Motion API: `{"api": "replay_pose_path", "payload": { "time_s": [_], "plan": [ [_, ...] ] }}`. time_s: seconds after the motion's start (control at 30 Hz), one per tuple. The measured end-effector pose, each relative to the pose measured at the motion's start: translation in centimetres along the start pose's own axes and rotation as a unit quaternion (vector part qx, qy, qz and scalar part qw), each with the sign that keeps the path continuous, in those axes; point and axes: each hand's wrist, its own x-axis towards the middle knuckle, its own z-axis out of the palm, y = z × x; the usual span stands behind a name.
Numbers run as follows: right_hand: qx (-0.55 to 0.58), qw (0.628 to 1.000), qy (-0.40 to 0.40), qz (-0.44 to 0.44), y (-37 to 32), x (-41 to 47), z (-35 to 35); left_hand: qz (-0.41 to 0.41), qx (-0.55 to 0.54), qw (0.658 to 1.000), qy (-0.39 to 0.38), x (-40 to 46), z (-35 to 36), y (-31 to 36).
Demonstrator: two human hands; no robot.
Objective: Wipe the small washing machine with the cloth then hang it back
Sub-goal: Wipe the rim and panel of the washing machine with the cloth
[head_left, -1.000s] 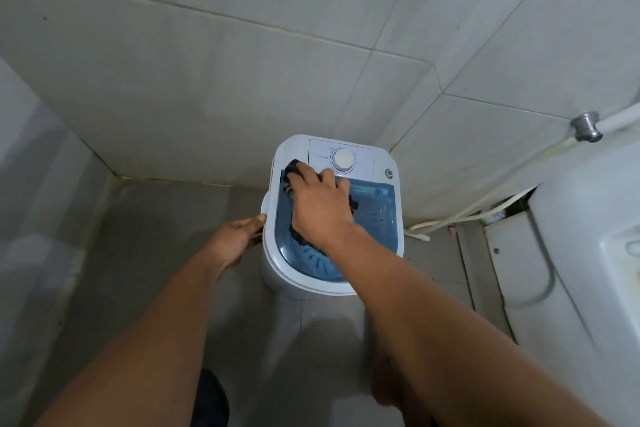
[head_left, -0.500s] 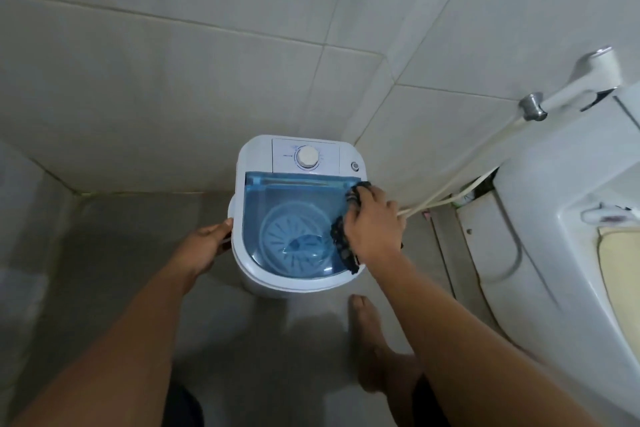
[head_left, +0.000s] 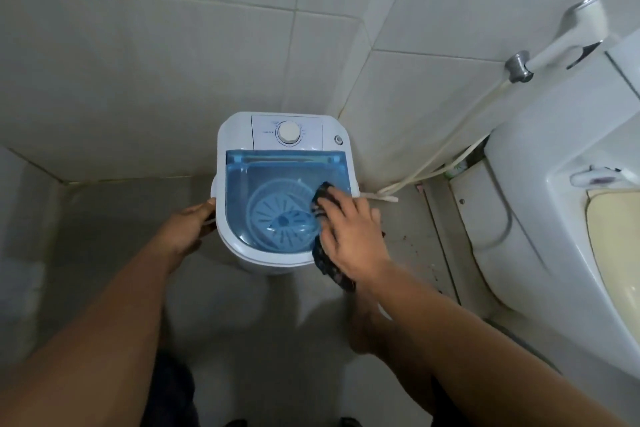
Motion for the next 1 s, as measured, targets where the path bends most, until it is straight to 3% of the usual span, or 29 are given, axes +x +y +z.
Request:
{"api": "replay_pose_path", "payload": {
  "time_s": [0.07,0.1,0.17,0.23,0.3,0.47,0.57,0.67,0.73,0.77,0.8,0.9,1.0],
  "plan": [
    [-0.02,0.988,-0.03,-0.152,-1.0,-3.6,0.5,-0.001,-0.001,1.0,-0.008,-0.2,-0.3,0.0],
    [-0.028,0.985,-0.027,-0.171,-0.5,-4.1,0.7,0.001,-0.002,1.0,-0.007,-0.2,-0.3,-0.1],
    [-0.015,0.997,-0.008,-0.069,0.8,-3.3,0.5,0.001,-0.004,1.0,0.002,-0.2,0.1,-0.2],
    [0.009,0.993,0.022,0.116,1.4,-2.7,0.4,0.003,-0.003,1.0,0.003,-0.4,0.4,-0.1],
    [0.023,0.983,0.034,0.181,-0.3,-3.5,0.7,0.004,-0.001,1.0,0.0,-0.6,0.5,-0.1],
    [0.019,0.999,-0.01,-0.039,-8.4,-6.2,2.8,0.006,0.007,1.0,0.003,-0.2,0.2,0.0],
    [0.03,0.999,0.0,-0.041,-7.0,-5.7,2.8,0.014,0.008,1.0,0.006,-0.1,0.6,-0.1],
    [0.047,0.992,0.027,0.117,-2.4,-4.8,1.4,0.03,-0.015,0.999,0.002,-0.1,1.0,0.0],
    [0.072,0.96,0.052,0.267,-0.7,-4.1,0.7,0.036,-0.019,0.999,0.001,-0.2,1.0,0.2],
    [0.069,0.951,0.056,0.295,-1.0,-3.9,0.6,0.034,-0.016,0.999,-0.003,-0.1,0.9,0.1],
    [0.054,0.958,0.055,0.275,-2.0,-4.1,0.7,0.027,-0.014,1.0,-0.007,-0.3,0.8,0.2],
    [0.023,0.998,0.018,0.052,-7.6,-5.4,2.1,0.011,-0.019,1.0,-0.013,0.1,0.2,0.2],
    [0.006,0.996,-0.015,-0.092,-12.8,-4.5,4.2,0.002,-0.019,0.999,-0.036,0.5,-0.4,-0.2]
  ]
}}
